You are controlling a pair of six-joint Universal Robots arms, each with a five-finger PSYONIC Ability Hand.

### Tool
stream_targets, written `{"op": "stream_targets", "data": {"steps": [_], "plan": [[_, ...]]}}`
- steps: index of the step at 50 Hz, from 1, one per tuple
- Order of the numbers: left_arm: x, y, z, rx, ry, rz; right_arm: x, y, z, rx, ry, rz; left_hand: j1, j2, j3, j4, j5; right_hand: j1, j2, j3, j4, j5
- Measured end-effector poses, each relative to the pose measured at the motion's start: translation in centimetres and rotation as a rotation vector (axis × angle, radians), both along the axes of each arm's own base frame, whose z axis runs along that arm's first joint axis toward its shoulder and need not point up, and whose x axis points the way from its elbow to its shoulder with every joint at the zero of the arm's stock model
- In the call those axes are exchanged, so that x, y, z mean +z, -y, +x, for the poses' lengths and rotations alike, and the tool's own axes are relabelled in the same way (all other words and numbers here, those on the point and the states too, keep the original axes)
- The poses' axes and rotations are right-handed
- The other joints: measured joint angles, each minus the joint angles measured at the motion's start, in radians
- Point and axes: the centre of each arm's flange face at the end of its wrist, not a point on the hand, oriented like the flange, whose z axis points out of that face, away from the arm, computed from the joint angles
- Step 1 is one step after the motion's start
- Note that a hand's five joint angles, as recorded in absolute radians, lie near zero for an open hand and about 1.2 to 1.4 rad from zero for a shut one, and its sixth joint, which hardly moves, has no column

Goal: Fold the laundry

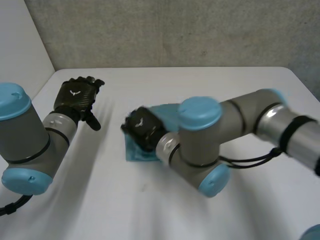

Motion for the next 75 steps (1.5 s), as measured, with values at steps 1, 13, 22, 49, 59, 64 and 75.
{"op": "stream_targets", "data": {"steps": [1,13,22,49,59,64,75], "plan": [[0.2,0.1,0.0,0.007,-0.002,-0.006,-0.5,-0.3,0.3,0.010,-0.016,-0.002,0.000,0.000,0.000,0.000,0.000,-0.072,-0.074,-0.089,-0.089,-0.082],[1.6,1.2,-2.4,-0.034,-0.033,-0.070,6.3,4.9,-3.9,-0.284,0.224,0.122,0.000,0.000,0.000,0.000,0.000,-0.685,-0.899,-0.932,-0.919,-0.882],[-0.7,-0.1,-8.7,-0.189,-0.084,0.024,6.3,8.1,-7.9,-0.373,0.336,0.355,0.000,0.000,0.000,0.000,0.000,-0.685,-0.899,-0.932,-0.919,-0.882],[-2.6,-1.2,-8.1,-0.146,-0.047,0.218,5.5,11.8,-10.5,-0.452,0.330,0.461,0.000,0.000,0.000,0.000,0.000,-0.685,-0.899,-0.932,-0.918,-0.886],[8.7,-2.1,-5.2,-0.112,-0.164,-0.013,16.5,11.0,-15.0,-0.603,0.505,0.211,0.000,0.000,0.000,0.000,0.000,-0.685,-0.899,-0.932,-0.918,-0.886],[13.2,-2.4,-1.1,-0.018,-0.190,-0.072,20.0,9.5,-18.5,-0.741,0.539,0.097,0.000,0.000,0.000,0.000,0.000,-0.685,-0.899,-0.932,-0.918,-0.886],[14.0,-5.0,2.4,0.050,-0.177,-0.013,19.4,6.7,-20.8,-0.798,0.444,0.062,0.000,0.000,0.000,0.000,0.000,-0.685,-0.899,-0.932,-0.918,-0.886]]}}
